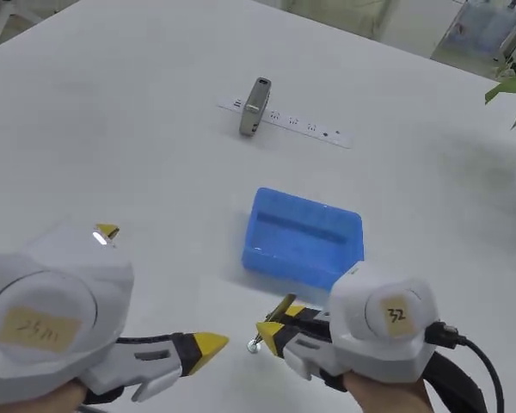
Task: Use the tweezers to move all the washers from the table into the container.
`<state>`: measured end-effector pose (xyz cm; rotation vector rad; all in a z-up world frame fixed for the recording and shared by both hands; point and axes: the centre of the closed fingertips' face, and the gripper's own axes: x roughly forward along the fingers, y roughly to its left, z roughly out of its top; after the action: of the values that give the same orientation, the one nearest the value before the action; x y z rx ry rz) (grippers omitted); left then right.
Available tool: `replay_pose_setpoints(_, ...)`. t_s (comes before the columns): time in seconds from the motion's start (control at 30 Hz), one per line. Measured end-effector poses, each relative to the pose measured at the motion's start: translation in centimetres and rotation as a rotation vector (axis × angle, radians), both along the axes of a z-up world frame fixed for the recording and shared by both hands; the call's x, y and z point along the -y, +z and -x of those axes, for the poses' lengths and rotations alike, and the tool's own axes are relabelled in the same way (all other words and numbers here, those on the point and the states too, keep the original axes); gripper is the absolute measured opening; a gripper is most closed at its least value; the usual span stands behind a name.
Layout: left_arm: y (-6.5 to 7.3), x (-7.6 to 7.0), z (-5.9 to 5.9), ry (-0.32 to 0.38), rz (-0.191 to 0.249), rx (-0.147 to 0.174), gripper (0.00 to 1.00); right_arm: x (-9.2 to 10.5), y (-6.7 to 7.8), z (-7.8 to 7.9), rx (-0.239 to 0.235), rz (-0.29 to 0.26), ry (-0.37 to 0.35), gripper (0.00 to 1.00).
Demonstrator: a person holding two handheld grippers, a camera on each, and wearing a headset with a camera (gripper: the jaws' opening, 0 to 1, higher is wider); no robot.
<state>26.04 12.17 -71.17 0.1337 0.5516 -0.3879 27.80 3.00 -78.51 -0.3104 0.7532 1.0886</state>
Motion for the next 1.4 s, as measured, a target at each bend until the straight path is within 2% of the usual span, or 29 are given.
replay_pose_setpoints(0.43,-0.1,0.1,0.0,-0.007,-0.009,-0.001,0.98,-0.1,-0.1,0.2,0.043,0.011,0.019,0.04)
replay_pose_setpoints(0.53,-0.2,0.0,0.0,-0.007,-0.012,-0.002,0.98,-0.1,-0.1,0.2,0.035,0.017,0.021,0.04)
replay_pose_setpoints(0.7,0.1,0.0,0.0,-0.005,-0.014,0.001,0.98,-0.4,1.3,-0.2,0.038,-0.004,0.020,0.04)
replay_pose_setpoints(0.83,0.2,0.0,0.0,-0.007,-0.017,0.002,0.98,-0.6,3.2,-1.0,0.061,-0.036,0.011,0.04)
replay_pose_setpoints(1.0,0.3,0.1,0.1,-0.010,-0.017,0.002,0.98,-0.8,5.8,-2.8,0.102,-0.075,-0.007,0.04)
replay_pose_setpoints(1.13,0.4,0.3,0.2,-0.018,-0.021,0.001,0.98,-0.6,7.4,-4.9,0.156,-0.103,-0.046,0.04)
replay_pose_setpoints(1.4,0.4,0.6,0.1,-0.031,-0.029,-0.004,0.98,-0.4,8.0,-8.8,0.197,-0.134,-0.143,0.04)
